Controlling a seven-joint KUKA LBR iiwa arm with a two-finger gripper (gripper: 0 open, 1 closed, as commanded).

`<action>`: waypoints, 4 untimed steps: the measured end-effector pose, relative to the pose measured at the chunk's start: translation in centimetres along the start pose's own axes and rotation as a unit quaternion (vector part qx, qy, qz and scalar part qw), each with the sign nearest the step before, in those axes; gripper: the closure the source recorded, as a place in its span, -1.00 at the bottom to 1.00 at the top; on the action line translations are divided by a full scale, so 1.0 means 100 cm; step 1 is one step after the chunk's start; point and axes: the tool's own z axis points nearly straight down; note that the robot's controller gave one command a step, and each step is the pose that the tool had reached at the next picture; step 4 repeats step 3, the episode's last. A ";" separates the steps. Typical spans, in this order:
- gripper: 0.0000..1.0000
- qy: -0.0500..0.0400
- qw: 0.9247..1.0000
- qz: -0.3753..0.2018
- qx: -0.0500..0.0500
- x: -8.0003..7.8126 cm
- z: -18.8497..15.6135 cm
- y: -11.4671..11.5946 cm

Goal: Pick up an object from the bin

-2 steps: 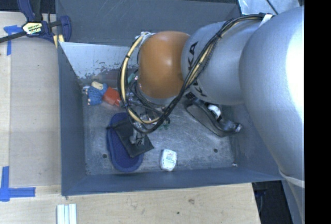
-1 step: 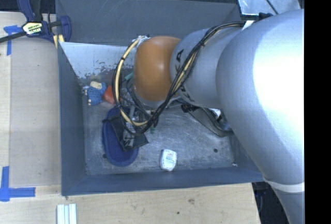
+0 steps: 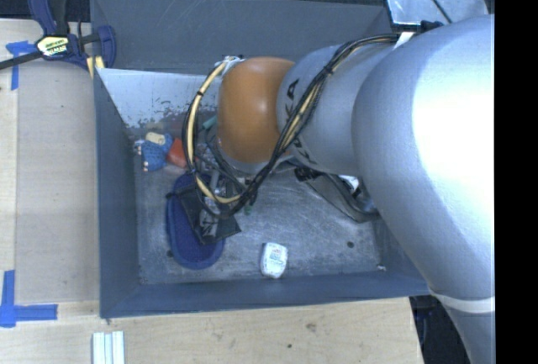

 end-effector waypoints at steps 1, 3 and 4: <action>1.00 -0.004 1.000 0.001 -0.001 -0.003 -0.002 0.000; 1.00 -0.002 1.000 0.001 0.000 -0.008 -0.100 0.000; 1.00 -0.002 1.000 0.001 0.000 -0.008 -0.100 0.000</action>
Offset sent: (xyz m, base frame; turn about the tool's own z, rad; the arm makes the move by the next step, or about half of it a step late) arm 0.0000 0.0000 0.0000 0.0000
